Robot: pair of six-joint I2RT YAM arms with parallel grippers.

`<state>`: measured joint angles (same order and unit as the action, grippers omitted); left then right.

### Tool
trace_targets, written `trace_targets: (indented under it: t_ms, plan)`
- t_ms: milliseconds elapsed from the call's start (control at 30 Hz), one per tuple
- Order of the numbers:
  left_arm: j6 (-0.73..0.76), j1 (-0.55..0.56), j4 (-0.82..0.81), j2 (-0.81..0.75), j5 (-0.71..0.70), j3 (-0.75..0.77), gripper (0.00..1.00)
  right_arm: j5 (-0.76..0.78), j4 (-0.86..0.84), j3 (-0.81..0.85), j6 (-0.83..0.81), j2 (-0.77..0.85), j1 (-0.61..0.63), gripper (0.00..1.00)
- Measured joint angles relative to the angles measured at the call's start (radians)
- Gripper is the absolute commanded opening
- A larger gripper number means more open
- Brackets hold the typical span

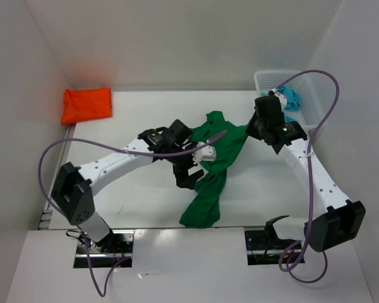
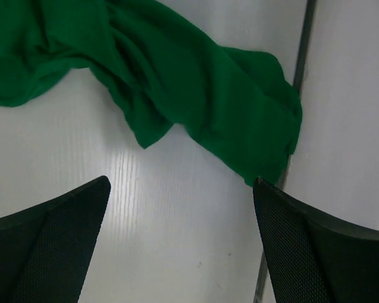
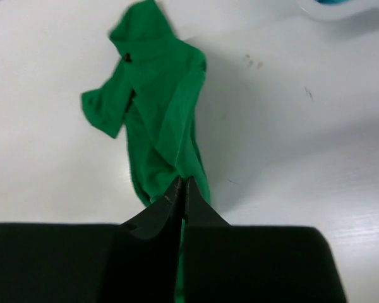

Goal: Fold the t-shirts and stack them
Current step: Flatten out the tshirt

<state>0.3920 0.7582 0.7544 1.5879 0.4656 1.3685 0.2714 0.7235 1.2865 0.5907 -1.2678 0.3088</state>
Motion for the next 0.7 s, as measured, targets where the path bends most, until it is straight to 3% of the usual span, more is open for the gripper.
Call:
trace_targets:
  t_ms: [300, 567, 600, 633, 667, 700]
  plan:
    - [-0.08, 0.216, -0.167, 0.245, -0.154, -0.116, 1.0, -0.028, 0.045, -0.053, -0.008, 0.026, -0.13, 0.0]
    - [-0.083, 0.228, -0.199, 0.244, -0.134, -0.191, 1.0, -0.032, 0.048, -0.053, -0.037, 0.067, -0.132, 0.0]
    - [-0.082, 0.233, -0.21, 0.239, -0.14, -0.201, 0.96, -0.032, 0.049, -0.053, -0.039, 0.067, -0.132, 0.0]
    - [-0.083, 0.236, -0.219, 0.235, -0.142, -0.207, 0.9, -0.032, 0.049, -0.053, -0.042, 0.067, -0.132, 0.0]
    - [-0.084, 0.236, -0.228, 0.234, -0.137, -0.211, 0.52, -0.032, 0.049, -0.053, -0.044, 0.067, -0.132, 0.0]
    - [-0.087, 0.235, -0.236, 0.235, -0.126, -0.211, 0.23, -0.032, 0.049, -0.053, -0.047, 0.067, -0.132, 0.0]
